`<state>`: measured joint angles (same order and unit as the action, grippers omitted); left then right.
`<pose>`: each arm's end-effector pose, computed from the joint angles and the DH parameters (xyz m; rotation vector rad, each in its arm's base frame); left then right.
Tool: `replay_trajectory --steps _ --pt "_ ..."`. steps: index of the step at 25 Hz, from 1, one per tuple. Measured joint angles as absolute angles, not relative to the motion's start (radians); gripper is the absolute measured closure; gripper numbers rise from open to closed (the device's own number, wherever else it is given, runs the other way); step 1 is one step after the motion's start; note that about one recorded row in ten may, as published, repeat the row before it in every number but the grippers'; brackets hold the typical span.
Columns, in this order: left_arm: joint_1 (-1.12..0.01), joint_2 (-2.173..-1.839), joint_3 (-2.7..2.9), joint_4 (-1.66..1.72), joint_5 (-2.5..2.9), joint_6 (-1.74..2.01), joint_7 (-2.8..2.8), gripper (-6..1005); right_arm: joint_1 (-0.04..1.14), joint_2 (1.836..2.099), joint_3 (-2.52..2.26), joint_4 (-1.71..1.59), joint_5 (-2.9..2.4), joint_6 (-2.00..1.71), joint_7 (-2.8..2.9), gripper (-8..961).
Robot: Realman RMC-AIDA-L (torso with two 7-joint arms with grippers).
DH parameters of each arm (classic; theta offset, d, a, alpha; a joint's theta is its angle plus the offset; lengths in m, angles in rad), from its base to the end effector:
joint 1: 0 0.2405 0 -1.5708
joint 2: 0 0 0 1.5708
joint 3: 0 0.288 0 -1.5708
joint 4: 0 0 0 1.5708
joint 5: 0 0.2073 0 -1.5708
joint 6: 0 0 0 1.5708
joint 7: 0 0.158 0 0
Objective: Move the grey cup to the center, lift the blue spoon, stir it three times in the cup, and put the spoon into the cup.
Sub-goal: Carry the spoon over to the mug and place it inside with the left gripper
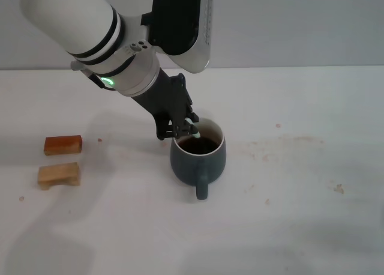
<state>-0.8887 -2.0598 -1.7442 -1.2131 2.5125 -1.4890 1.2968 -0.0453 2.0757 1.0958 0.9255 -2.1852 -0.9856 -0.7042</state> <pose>-0.1148 0.4193 -0.0430 -2.8570 0.3471 0.5438 0.3514 0.2835 0.0161 -1.2426 0.4206 0.3270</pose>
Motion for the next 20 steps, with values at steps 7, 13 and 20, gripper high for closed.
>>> replay_trajectory --steps 7,13,20 --pt "-0.863 -2.059 -1.777 -1.240 2.546 -1.532 1.281 780 -0.030 2.073 1.101 0.923 -2.187 -0.982 -0.704 884" --pt "-0.786 -2.060 -1.778 -1.380 2.540 -1.603 1.244 779 -0.011 2.072 1.101 0.906 -2.187 -0.978 -0.704 885" --pt "-0.763 -2.064 -1.716 -1.414 2.491 -1.604 1.219 777 -0.011 2.072 1.095 0.902 -2.189 -0.981 -0.698 885"
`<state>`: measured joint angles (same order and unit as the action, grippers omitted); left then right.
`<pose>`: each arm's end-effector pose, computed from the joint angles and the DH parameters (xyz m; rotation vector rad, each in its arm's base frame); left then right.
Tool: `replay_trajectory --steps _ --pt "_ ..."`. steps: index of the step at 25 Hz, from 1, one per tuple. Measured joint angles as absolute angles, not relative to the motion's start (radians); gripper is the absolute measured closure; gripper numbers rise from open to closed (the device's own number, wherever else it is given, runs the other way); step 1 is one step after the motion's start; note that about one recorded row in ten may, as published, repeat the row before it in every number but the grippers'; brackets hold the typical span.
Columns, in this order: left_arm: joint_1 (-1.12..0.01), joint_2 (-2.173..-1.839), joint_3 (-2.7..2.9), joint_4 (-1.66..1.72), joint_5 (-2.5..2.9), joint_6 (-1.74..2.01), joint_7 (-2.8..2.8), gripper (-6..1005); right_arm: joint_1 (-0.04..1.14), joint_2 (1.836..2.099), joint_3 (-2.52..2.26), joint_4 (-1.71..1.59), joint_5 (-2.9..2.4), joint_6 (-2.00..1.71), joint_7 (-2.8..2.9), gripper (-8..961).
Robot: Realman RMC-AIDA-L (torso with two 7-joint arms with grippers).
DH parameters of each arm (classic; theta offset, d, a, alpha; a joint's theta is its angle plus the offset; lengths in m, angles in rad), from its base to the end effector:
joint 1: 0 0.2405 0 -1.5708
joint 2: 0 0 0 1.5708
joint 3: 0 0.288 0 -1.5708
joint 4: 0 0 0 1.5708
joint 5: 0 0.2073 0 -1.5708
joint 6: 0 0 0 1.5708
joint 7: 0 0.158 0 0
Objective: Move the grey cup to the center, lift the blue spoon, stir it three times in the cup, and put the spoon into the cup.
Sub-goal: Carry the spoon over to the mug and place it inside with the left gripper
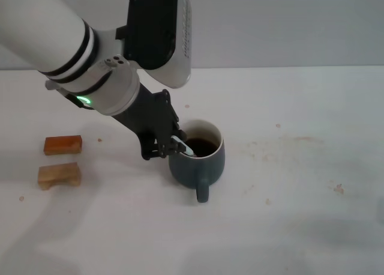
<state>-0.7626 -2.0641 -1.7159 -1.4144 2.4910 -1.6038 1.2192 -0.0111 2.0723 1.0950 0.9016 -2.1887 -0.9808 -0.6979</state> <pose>-0.1264 0.3863 -0.0300 -2.8856 0.2702 0.5292 0.3484 0.2929 0.0142 -1.2641 0.4048 0.3336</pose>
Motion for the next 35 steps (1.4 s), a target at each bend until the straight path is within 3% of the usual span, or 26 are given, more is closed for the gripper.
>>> replay_trajectory --steps 20,35 --pt "-0.844 -2.056 -1.804 -1.228 2.532 -1.497 1.286 773 -0.037 2.077 1.079 0.915 -2.190 -0.986 -0.700 884" --pt "-0.742 -2.063 -1.800 -1.403 2.514 -1.626 1.244 770 -0.025 2.075 1.074 0.920 -2.195 -0.983 -0.700 885"
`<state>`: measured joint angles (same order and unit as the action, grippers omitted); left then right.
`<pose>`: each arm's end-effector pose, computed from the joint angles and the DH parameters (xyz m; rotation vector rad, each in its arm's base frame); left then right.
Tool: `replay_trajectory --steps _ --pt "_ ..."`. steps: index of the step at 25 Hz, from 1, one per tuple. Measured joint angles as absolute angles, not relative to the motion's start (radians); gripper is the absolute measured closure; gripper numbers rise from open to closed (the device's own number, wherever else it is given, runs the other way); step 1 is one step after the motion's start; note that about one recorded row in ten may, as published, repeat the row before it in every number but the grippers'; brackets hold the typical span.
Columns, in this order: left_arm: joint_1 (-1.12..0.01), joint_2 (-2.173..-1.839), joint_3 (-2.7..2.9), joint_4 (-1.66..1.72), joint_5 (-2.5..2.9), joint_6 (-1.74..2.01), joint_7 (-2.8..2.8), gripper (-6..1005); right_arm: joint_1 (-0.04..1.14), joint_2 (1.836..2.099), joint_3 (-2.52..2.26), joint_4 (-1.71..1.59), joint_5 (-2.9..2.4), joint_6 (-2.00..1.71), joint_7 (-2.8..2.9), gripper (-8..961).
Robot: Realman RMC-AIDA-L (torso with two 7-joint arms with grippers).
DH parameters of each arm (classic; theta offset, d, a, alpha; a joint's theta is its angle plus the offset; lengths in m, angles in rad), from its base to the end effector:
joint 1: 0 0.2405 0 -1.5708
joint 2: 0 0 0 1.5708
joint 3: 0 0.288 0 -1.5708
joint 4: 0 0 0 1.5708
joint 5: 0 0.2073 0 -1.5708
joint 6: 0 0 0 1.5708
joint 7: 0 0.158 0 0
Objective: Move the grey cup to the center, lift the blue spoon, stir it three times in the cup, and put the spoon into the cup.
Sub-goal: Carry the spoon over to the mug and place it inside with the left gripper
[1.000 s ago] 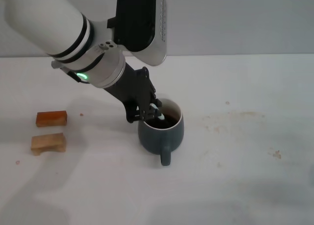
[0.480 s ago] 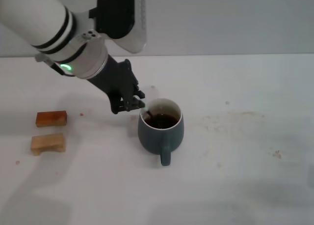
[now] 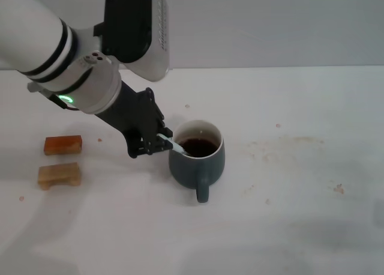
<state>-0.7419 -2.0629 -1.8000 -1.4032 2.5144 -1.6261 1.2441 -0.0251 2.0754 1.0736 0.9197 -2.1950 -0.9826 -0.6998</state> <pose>-0.1438 0.3909 -0.0153 -2.8694 0.1737 0.5205 0.3430 0.2895 0.0090 -1.2783 0.4028 0.3472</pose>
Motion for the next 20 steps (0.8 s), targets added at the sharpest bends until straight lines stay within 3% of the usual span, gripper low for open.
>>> replay_trajectory --steps 20 --pt "-0.847 -2.058 -1.750 -1.203 2.467 -1.434 1.266 766 -0.049 2.077 1.064 0.929 -2.194 -0.988 -0.700 885"
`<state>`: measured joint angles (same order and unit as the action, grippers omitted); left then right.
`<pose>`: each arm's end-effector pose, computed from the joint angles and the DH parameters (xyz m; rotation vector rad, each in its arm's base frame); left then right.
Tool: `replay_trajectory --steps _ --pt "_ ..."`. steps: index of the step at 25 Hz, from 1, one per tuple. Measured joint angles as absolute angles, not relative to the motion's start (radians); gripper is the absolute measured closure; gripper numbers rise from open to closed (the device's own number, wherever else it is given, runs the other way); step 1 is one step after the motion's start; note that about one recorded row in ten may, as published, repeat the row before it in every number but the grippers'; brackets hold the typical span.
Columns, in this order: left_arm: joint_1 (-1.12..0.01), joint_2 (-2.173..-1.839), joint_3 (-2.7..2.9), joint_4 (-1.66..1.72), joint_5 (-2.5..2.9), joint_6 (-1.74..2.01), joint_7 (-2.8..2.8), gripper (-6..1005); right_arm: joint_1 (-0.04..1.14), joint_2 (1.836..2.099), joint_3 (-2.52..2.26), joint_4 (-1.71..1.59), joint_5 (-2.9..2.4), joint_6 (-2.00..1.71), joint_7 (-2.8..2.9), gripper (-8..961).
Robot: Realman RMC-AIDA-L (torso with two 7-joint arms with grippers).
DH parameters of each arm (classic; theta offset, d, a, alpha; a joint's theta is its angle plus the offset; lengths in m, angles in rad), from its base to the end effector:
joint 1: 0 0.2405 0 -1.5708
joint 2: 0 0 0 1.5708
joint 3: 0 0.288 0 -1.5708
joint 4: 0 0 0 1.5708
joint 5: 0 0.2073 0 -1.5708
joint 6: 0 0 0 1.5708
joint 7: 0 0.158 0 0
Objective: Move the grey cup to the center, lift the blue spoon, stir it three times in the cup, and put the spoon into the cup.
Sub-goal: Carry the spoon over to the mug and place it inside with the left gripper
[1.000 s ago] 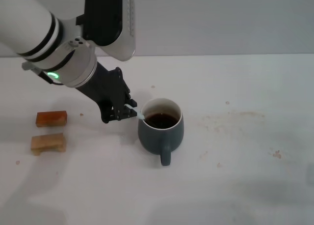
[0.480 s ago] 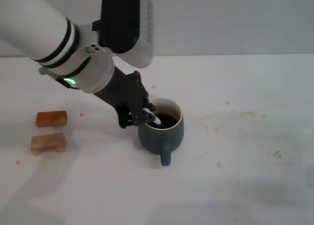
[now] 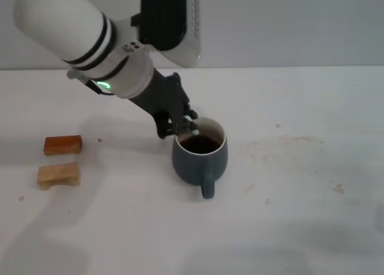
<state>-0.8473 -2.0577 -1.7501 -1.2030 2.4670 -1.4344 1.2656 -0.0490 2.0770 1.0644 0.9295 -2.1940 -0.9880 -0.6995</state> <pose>-0.1248 0.4197 -0.0444 -2.8531 0.2368 0.4522 0.3452 0.2819 0.0078 -1.2732 0.4146 0.3427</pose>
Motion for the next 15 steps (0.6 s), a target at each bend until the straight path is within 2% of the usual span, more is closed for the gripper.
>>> replay_trajectory --steps 4,15 --pt "-0.850 -2.055 -1.822 -1.185 2.497 -1.429 1.280 765 -0.049 2.077 1.064 0.928 -2.194 -0.988 -0.699 885" --pt "-0.760 -2.061 -1.842 -1.281 2.496 -1.522 1.256 763 -0.037 2.074 1.065 0.926 -2.195 -0.981 -0.698 886"
